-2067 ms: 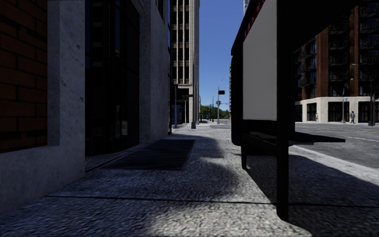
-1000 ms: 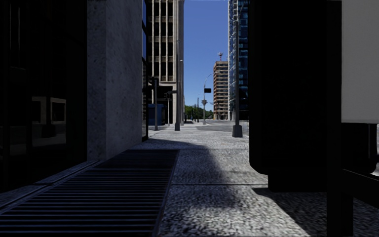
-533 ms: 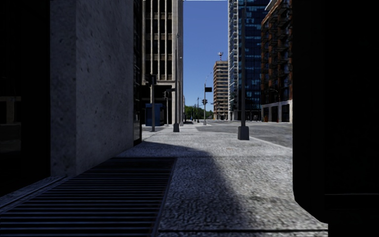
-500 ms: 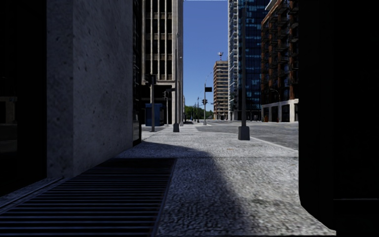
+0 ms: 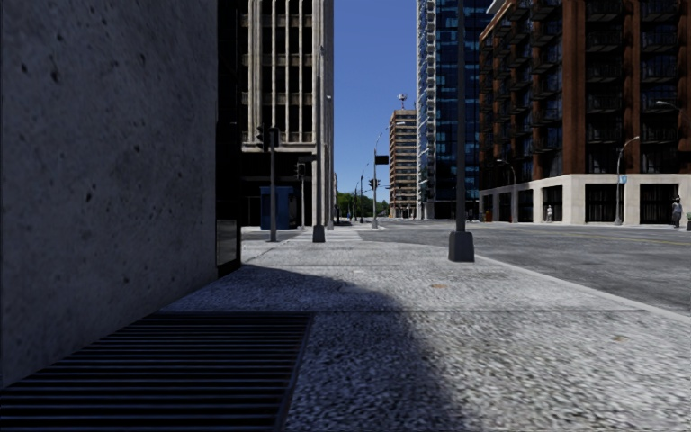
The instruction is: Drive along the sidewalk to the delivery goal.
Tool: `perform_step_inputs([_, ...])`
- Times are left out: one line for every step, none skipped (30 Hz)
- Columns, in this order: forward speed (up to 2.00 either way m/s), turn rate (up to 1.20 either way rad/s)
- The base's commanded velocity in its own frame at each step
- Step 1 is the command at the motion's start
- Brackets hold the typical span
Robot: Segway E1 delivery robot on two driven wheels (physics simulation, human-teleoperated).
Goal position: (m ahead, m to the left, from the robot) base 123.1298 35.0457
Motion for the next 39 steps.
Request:
perform_step_inputs([2.00, 0.00])
perform_step_inputs([2.00, 0.00])
perform_step_inputs([2.00, 0.00])
perform_step_inputs([2.00, 0.00])
perform_step_inputs([2.00, 0.00])
perform_step_inputs([2.00, 0.00])
perform_step_inputs([2.00, 0.00])
perform_step_inputs([2.00, 0.00])
perform_step_inputs([2.00, 0.00])
perform_step_inputs([2.00, 0.00])
perform_step_inputs([2.00, 0.00])
perform_step_inputs([2.00, 0.00])
perform_step_inputs([2.00, 0.00])
perform_step_inputs([2.00, 0.00])
perform_step_inputs([2.00, 0.00])
perform_step_inputs([2.00, 0.00])
perform_step_inputs([2.00, 0.00])
perform_step_inputs([2.00, 0.00])
perform_step_inputs([2.00, 0.00])
perform_step_inputs([2.00, 0.00])
perform_step_inputs([2.00, 0.00])
perform_step_inputs([2.00, 0.00])
perform_step_inputs([2.00, 0.00])
perform_step_inputs([2.00, 0.00])
perform_step_inputs([2.00, 0.00])
perform_step_inputs([2.00, 0.00])
perform_step_inputs([2.00, 0.00])
perform_step_inputs([2.00, 0.00])
perform_step_inputs([2.00, 0.00])
perform_step_inputs([2.00, 0.00])
perform_step_inputs([2.00, 0.00])
perform_step_inputs([2.00, 0.00])
perform_step_inputs([2.00, 0.00])
perform_step_inputs([2.00, 0.00])
perform_step_inputs([2.00, 0.00])
perform_step_inputs([2.00, 0.00])
perform_step_inputs([2.00, 0.00])
perform_step_inputs([2.00, 0.00])
perform_step_inputs([2.00, 0.00])
